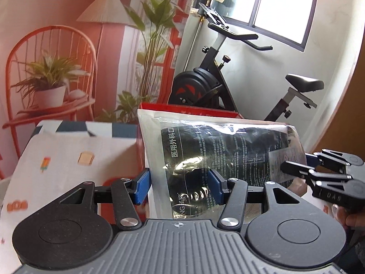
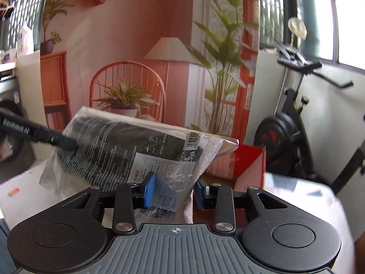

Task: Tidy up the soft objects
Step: 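Lift the plastic bag with the left tool over the red box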

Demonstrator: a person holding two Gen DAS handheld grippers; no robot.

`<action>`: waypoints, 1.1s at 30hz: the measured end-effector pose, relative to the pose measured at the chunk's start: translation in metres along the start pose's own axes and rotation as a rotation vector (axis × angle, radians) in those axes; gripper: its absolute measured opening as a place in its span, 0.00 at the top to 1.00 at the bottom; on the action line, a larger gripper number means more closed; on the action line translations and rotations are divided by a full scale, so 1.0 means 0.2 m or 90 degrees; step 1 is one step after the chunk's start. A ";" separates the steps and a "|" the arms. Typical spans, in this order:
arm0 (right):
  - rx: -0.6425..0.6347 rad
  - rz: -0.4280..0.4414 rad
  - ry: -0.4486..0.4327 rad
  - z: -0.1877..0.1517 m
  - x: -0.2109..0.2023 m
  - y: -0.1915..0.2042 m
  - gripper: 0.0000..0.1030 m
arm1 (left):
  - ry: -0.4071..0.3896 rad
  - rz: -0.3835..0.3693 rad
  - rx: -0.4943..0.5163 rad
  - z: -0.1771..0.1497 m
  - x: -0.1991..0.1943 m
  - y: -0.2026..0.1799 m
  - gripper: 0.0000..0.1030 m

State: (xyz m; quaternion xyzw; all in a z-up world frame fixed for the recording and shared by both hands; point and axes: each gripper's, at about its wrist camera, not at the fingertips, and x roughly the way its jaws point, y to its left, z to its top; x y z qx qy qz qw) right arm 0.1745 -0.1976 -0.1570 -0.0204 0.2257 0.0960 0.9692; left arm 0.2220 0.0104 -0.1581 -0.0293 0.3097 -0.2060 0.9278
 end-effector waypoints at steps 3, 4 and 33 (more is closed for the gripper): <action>-0.023 -0.023 -0.010 0.03 0.05 -0.05 0.75 | -0.002 -0.004 -0.001 0.07 0.08 -0.02 0.46; -0.031 -0.030 -0.012 0.04 0.07 -0.06 0.75 | -0.004 -0.004 -0.001 0.09 0.10 -0.03 0.46; 0.151 -0.023 0.097 -0.04 0.58 -0.41 0.82 | 0.081 0.051 -0.004 0.20 0.65 -0.02 0.45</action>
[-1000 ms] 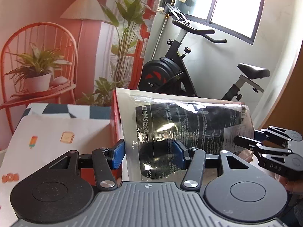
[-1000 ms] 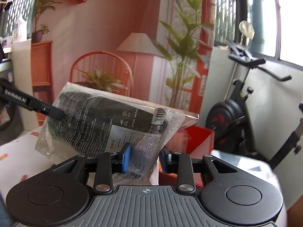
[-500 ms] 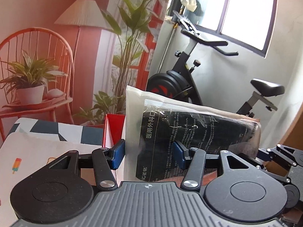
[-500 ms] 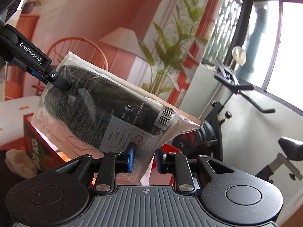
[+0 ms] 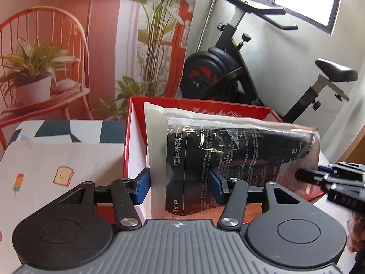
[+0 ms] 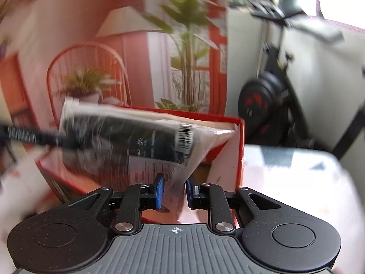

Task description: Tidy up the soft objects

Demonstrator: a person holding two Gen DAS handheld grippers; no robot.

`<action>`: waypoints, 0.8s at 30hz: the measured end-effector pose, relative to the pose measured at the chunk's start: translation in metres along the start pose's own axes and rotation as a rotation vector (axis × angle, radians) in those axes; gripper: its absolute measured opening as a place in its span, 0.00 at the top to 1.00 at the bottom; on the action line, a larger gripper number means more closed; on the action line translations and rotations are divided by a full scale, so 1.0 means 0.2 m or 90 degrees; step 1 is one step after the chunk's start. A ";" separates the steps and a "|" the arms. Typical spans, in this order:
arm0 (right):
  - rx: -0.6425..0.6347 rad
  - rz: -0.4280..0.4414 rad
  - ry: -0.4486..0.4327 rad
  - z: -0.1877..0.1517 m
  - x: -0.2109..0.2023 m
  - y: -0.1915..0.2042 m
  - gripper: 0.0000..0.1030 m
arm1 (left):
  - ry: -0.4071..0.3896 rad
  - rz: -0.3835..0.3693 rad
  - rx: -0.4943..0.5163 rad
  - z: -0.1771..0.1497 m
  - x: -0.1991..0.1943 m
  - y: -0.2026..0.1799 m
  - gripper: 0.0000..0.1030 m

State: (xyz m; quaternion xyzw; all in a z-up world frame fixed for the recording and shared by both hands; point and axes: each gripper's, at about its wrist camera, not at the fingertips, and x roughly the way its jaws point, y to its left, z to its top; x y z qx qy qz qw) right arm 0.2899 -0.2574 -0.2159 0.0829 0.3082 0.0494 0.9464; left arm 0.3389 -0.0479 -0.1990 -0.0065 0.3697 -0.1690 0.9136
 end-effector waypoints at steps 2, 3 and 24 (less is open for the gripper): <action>0.049 0.005 0.017 0.01 0.02 -0.03 0.88 | 0.014 0.010 0.009 0.00 0.02 -0.01 0.45; 0.068 0.004 0.032 0.01 0.03 -0.05 0.89 | 0.019 0.010 0.014 0.00 0.03 -0.01 0.45; 0.111 -0.091 0.199 0.11 0.41 -0.01 0.92 | -0.051 -0.046 -0.003 0.03 -0.06 0.00 0.37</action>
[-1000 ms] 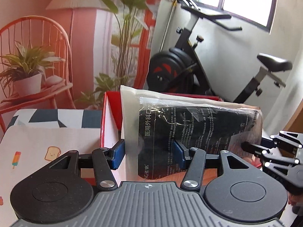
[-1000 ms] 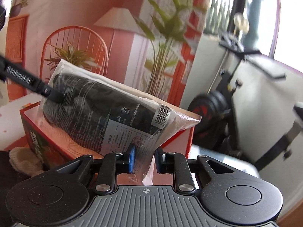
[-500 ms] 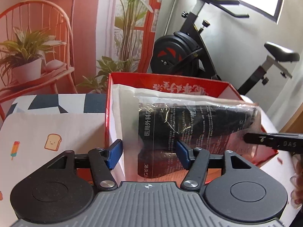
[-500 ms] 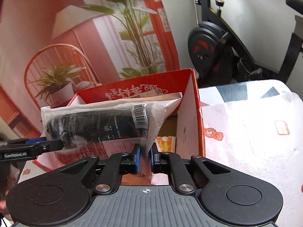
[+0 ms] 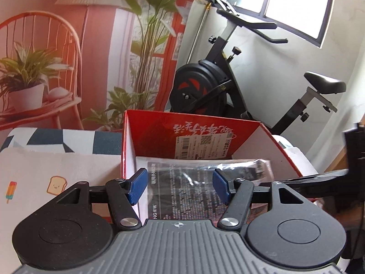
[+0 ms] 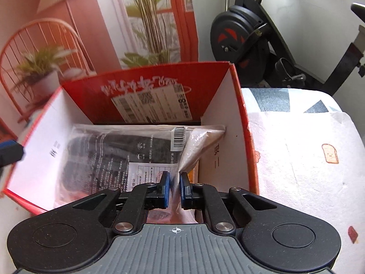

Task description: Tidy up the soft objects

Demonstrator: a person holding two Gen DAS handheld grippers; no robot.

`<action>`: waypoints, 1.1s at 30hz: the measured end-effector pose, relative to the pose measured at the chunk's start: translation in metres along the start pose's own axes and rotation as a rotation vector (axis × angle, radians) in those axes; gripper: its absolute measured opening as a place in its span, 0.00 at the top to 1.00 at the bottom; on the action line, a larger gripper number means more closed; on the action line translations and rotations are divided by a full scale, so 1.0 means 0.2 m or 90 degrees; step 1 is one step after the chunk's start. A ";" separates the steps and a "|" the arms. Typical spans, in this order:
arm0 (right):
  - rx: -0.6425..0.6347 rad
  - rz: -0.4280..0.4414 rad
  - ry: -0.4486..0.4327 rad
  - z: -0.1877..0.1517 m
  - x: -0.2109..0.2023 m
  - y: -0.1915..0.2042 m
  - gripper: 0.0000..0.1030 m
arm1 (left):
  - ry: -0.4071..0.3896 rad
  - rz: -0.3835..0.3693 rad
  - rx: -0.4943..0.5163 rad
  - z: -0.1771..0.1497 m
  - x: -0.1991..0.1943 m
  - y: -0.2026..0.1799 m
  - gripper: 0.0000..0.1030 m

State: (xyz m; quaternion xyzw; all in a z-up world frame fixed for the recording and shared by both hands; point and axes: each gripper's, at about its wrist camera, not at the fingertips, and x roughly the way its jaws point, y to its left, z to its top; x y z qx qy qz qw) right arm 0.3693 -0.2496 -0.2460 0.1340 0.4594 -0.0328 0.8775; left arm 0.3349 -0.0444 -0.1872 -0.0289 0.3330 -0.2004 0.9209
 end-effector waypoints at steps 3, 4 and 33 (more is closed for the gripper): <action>0.000 -0.021 0.015 0.00 0.04 0.03 0.91 | -0.010 -0.004 0.012 0.00 -0.04 -0.02 0.37; -0.001 -0.027 0.015 0.00 0.04 0.04 0.90 | -0.014 -0.005 0.016 0.00 -0.05 -0.02 0.37; -0.024 0.120 -0.198 -0.96 -0.61 0.23 0.67 | -0.017 0.037 -0.073 -0.69 -0.54 0.01 0.37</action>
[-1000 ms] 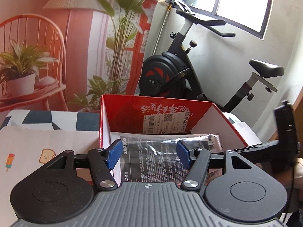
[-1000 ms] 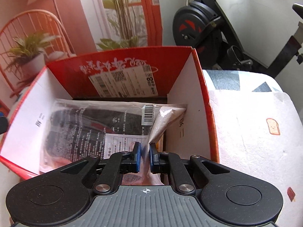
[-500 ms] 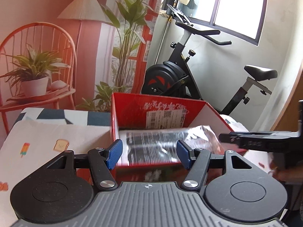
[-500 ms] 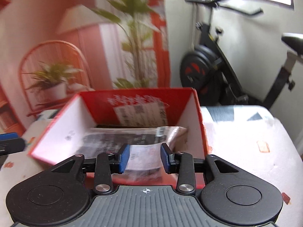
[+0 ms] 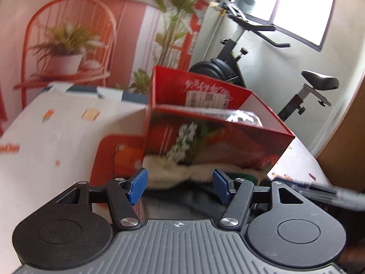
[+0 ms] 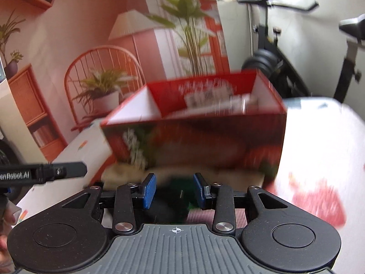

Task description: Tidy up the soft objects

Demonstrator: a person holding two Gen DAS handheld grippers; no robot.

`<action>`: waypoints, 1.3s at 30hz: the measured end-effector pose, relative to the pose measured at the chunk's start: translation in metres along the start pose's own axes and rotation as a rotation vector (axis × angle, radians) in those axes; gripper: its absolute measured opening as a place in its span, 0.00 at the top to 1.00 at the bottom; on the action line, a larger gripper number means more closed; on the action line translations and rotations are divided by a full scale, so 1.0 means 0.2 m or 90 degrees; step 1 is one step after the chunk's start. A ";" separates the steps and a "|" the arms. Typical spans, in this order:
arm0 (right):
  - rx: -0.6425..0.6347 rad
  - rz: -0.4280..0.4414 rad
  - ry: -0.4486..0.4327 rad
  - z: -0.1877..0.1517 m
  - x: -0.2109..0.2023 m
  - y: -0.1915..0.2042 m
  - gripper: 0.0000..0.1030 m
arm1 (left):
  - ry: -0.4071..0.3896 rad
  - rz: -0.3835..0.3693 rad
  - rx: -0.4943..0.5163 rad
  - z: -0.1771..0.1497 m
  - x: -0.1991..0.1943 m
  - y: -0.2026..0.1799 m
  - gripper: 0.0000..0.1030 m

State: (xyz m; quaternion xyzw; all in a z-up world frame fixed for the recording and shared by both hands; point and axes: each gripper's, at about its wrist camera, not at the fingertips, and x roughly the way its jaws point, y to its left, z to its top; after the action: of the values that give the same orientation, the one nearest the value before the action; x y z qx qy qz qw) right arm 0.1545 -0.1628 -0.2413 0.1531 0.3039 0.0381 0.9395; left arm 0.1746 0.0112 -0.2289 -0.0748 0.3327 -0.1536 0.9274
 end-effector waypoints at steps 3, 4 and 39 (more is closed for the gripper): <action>0.019 0.011 0.030 -0.11 0.01 0.00 0.66 | 0.013 0.009 -0.010 -0.06 0.00 0.01 0.37; 0.027 0.015 0.038 -0.13 0.01 -0.01 0.64 | 0.015 0.013 -0.011 -0.07 0.00 0.01 0.37; 0.068 0.008 0.107 -0.27 -0.04 -0.21 0.92 | 0.087 0.002 -0.150 -0.09 0.20 0.16 0.44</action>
State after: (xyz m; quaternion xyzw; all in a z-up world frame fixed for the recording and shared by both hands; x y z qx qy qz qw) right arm 0.1161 -0.1890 -0.2920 0.2015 0.3820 0.0403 0.9010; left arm 0.2010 0.0275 -0.2742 -0.1721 0.4110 -0.1165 0.8876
